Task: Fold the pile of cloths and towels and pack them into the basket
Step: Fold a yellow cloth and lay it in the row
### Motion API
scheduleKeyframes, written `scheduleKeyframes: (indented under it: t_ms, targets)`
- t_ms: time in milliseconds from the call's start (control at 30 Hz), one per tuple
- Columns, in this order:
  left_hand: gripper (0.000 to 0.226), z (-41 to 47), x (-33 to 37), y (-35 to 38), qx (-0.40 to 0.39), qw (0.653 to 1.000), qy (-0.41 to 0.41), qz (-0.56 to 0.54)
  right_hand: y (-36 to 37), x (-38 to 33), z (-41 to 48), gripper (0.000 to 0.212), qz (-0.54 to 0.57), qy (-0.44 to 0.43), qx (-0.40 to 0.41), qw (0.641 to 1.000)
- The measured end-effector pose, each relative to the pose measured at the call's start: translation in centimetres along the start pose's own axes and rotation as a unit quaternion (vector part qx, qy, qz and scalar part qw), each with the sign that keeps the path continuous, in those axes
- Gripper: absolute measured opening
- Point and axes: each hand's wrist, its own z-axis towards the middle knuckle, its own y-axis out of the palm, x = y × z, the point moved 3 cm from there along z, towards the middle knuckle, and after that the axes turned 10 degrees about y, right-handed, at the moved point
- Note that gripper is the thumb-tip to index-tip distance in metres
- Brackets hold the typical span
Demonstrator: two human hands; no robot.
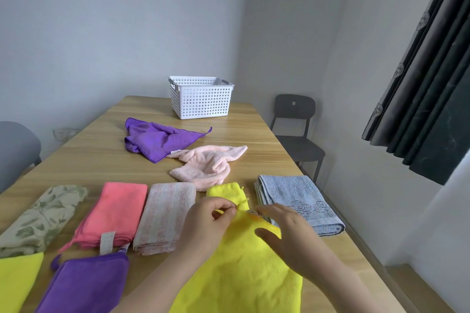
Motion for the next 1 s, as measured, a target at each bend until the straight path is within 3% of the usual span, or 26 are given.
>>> scheduleKeyframes:
  t_ms: [100,267,567,767,900,1000]
  targets:
    - [0.015,-0.2,0.7,0.1,-0.009,0.999,0.029,0.030,1.1,-1.1,0.6,0.035,0.041,-0.017,0.035,0.998]
    - [0.013,-0.7,1.5,-0.2,0.004,0.997,0.061,0.047,1.4,-1.6,1.3,0.007,0.068,-0.005,0.067,0.995]
    - [0.014,-5.1,-1.8,-2.7,0.046,0.997,0.011,0.068,0.3,-1.0,1.1,0.010,0.139,0.040,0.078,0.986]
    - [0.016,-6.9,-1.8,-2.6,0.044,0.999,0.027,0.010,-0.7,-1.8,1.5,0.015,0.170,0.055,0.096,0.979]
    - [0.041,-7.1,-1.6,-2.5,0.023,0.997,0.024,-0.070,-1.0,-2.1,1.7,0.016,0.172,0.061,0.095,0.979]
    - [0.043,-7.2,-1.2,-2.7,0.018,0.997,0.037,-0.070,-1.3,-2.3,1.6,0.015,0.170,0.059,0.104,0.978]
